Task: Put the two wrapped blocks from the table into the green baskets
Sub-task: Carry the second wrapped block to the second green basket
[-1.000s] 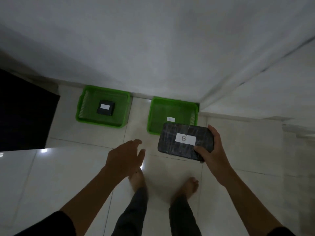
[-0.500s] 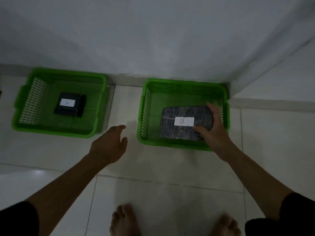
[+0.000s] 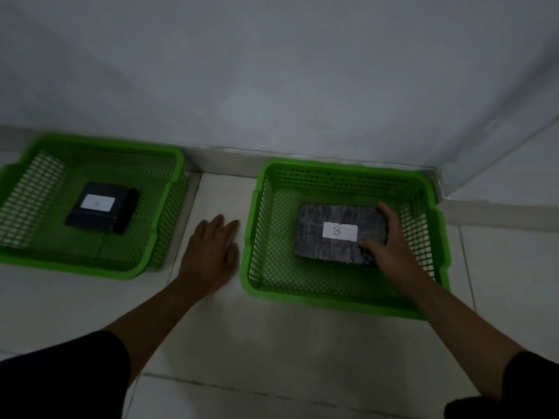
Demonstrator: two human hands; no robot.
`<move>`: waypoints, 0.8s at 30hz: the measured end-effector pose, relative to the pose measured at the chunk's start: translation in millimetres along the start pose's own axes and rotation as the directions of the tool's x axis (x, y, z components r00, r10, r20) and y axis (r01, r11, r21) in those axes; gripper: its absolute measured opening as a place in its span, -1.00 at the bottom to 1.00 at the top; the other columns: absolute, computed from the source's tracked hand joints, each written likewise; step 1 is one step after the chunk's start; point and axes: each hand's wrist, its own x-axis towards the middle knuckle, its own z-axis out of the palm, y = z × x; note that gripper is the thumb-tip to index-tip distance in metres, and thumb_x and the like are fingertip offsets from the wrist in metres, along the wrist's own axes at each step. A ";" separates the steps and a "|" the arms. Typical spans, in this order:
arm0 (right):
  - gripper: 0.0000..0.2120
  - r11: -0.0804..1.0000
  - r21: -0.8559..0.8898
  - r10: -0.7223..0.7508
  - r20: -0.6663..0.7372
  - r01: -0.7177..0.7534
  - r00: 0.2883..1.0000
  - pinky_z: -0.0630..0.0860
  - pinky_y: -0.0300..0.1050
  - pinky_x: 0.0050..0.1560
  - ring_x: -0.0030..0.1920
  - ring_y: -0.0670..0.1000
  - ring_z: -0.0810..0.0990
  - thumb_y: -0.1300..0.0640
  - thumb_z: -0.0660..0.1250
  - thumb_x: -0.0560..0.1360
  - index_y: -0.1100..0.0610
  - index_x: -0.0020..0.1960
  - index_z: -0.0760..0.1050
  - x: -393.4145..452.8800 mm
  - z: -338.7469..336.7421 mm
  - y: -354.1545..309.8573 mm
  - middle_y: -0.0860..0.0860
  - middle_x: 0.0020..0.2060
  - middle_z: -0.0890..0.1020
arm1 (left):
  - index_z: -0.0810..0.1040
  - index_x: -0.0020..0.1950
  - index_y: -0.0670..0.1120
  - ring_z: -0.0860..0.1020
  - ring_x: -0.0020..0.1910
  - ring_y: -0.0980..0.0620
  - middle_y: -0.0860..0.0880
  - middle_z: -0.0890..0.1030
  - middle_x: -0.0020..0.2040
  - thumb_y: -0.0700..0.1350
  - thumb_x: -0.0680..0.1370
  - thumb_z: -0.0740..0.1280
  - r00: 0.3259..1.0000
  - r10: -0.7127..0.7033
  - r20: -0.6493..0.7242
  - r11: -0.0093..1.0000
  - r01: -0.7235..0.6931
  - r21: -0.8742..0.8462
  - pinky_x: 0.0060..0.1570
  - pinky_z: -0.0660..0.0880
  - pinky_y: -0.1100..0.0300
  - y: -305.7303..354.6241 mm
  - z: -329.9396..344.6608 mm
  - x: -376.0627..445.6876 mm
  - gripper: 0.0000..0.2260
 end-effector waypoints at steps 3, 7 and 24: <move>-0.25 1.000 -0.029 -0.008 0.010 0.008 1.000 0.48 -0.54 -0.19 0.02 -0.35 0.45 0.37 0.37 0.53 0.03 0.58 0.11 4.6 -0.4 0.2 -0.06 0.28 0.38 | 0.17 0.58 0.02 0.11 0.54 -0.27 -0.16 0.19 0.57 0.19 0.57 -0.11 0.999 -0.036 0.021 0.999 0.036 0.013 0.46 0.12 -0.19 -4.1 4.6 6.3 -0.41; -0.24 0.997 -0.082 -0.009 0.003 0.009 1.000 0.45 -0.56 -0.18 0.03 -0.27 0.50 0.34 0.39 0.53 0.02 0.58 0.10 10.1 0.9 -3.2 -0.09 0.27 0.37 | 0.14 0.59 0.04 0.05 0.55 -0.27 -0.12 0.13 0.60 0.19 0.61 -0.08 0.999 -0.031 0.027 0.999 0.030 0.042 0.46 0.07 -0.19 -5.8 2.5 12.1 -0.44; -0.20 0.640 -0.713 -0.261 0.149 0.287 0.954 0.24 0.22 0.41 0.45 0.20 0.20 -0.30 0.46 0.38 -0.12 0.53 0.27 -7.8 6.9 -6.0 0.15 0.46 0.26 | -0.29 0.57 0.16 -0.29 0.56 -0.10 0.00 -0.27 0.60 0.30 0.55 -0.24 0.999 0.052 -0.014 0.992 -0.050 0.114 0.51 -0.19 -0.13 -14.9 33.3 22.4 -0.38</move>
